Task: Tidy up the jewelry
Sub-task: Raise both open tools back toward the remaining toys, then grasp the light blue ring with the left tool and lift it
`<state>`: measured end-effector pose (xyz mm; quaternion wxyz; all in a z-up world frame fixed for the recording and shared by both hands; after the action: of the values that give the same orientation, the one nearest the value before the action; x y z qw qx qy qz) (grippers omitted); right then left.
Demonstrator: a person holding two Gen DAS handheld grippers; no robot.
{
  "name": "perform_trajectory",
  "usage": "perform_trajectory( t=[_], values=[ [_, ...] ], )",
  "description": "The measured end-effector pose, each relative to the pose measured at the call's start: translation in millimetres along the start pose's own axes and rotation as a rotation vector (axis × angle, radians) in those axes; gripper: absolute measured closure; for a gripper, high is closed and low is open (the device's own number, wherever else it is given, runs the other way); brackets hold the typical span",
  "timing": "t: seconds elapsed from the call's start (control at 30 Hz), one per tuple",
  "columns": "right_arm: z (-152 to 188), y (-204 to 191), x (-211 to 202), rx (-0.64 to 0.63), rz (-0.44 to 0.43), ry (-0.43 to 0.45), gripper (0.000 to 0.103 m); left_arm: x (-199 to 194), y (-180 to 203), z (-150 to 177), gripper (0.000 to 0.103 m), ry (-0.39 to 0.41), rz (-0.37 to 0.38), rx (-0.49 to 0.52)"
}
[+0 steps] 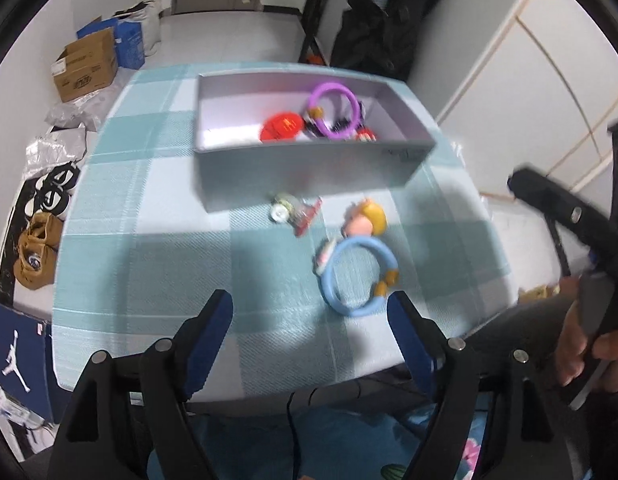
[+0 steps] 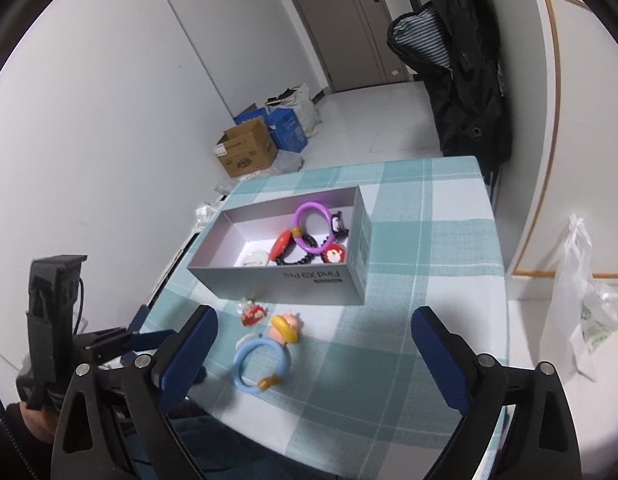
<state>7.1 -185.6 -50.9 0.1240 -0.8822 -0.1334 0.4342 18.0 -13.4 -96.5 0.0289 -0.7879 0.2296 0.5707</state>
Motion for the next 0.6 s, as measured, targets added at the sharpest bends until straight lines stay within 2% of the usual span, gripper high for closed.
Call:
perform_trajectory(
  t=[0.13, 0.4, 0.5, 0.6],
  values=[
    [2.4, 2.8, -0.4, -0.002, 0.003, -0.007, 0.002, 11.3, 13.4, 6.2, 0.027, -0.025, -0.029, 0.059],
    [4.4, 12.5, -1.8, 0.026, 0.002, -0.023, 0.000, 20.6, 25.8, -0.4, 0.027, -0.027, -0.051, 0.099],
    [3.4, 17.7, -3.4, 0.040, 0.001, -0.020, 0.000, 27.2, 28.6, -3.3, 0.027, -0.039, -0.077, 0.106],
    [2.3, 21.4, -4.6, 0.055, 0.001, -0.020, 0.000, 30.8, 31.5, -3.9, 0.027, -0.037, -0.139, 0.137]
  ],
)
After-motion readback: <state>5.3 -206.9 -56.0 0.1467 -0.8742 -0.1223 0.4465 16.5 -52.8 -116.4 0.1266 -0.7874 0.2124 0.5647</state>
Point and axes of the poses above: each gripper's, at about its wrist camera, not at the fingertips, and x roughly the way its jaws point, y to its right, z to its underside, the point moved 4 cm from there along x, roughly the way its jaws point, and after that the axes turned 5 degrees about -y, right-handed, at the moved point
